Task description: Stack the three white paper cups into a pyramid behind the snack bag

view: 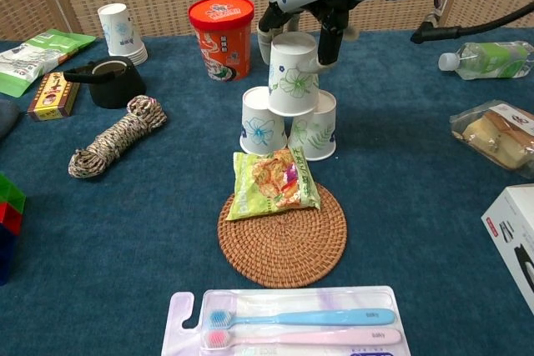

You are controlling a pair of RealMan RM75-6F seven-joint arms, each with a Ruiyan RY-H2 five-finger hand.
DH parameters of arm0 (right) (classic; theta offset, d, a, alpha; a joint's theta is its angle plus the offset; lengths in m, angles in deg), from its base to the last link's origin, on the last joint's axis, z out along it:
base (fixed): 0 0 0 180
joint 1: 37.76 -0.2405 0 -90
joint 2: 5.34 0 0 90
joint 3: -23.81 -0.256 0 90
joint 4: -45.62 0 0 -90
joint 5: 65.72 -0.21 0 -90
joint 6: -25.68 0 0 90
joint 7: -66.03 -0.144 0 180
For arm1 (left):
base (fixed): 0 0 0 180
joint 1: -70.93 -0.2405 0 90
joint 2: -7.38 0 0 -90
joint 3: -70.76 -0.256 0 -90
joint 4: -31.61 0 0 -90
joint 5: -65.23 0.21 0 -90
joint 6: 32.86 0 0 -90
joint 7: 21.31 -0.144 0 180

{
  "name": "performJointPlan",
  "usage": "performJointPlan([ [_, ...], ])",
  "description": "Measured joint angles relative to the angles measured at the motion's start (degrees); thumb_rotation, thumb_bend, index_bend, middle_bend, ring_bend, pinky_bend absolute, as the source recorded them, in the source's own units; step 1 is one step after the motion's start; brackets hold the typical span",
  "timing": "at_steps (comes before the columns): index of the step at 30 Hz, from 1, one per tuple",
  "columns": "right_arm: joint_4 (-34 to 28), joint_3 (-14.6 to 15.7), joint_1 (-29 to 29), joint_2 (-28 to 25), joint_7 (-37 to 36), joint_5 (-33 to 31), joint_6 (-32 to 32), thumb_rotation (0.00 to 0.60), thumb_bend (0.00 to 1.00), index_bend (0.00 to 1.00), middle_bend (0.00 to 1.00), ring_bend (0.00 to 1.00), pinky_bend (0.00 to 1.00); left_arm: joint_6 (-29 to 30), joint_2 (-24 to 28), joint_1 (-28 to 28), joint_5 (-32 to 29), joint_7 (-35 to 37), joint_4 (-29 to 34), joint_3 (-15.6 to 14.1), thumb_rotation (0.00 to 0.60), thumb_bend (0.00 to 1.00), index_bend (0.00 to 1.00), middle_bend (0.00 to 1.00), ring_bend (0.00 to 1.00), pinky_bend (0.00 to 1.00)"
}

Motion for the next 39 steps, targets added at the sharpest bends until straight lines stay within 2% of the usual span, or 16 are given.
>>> performJointPlan([
  [9, 0.3, 1.1, -1.0, -0.1, -0.5, -0.8, 0.0, 0.6, 0.52, 0.27, 0.25, 0.23, 0.66, 0.0, -0.2, 0.0, -0.3, 0.5, -0.5, 0.1, 0.6, 0.45, 0.07, 0.0, 0.0, 0.22],
  [17, 0.2, 1.7, -1.7, -0.4, -0.8, -1.6, -0.2, 0.6, 0.51, 0.18, 0.2, 0.18, 0.53, -0.2, -0.3, 0.1, -0.1, 0.8, -0.8, 0.2, 0.6, 0.45, 0.07, 0.0, 0.0, 0.22],
  [24, -0.4, 2.2, -2.1, -0.9, -1.1, -2.0, -0.4, 0.6, 0.51, 0.13, 0.16, 0.14, 0.47, 0.0, -0.2, 0.1, 0.1, 0.8, -0.7, 0.2, 0.6, 0.45, 0.07, 0.0, 0.0, 0.22],
  [31, -1.3, 2.6, -2.2, -1.8, -1.3, -1.9, -1.1, 0.6, 0.51, 0.04, 0.15, 0.12, 0.44, 0.4, 0.1, 0.0, 0.3, 0.6, -0.2, 0.2, 0.6, 0.45, 0.07, 0.0, 0.0, 0.21],
  [39, -1.8, 2.5, -2.2, -2.5, -2.0, -1.8, -1.4, 0.6, 0.52, 0.02, 0.13, 0.11, 0.42, 0.8, 0.6, -0.2, 0.4, 0.5, 0.3, 0.2, 0.6, 0.45, 0.04, 0.0, 0.0, 0.21],
])
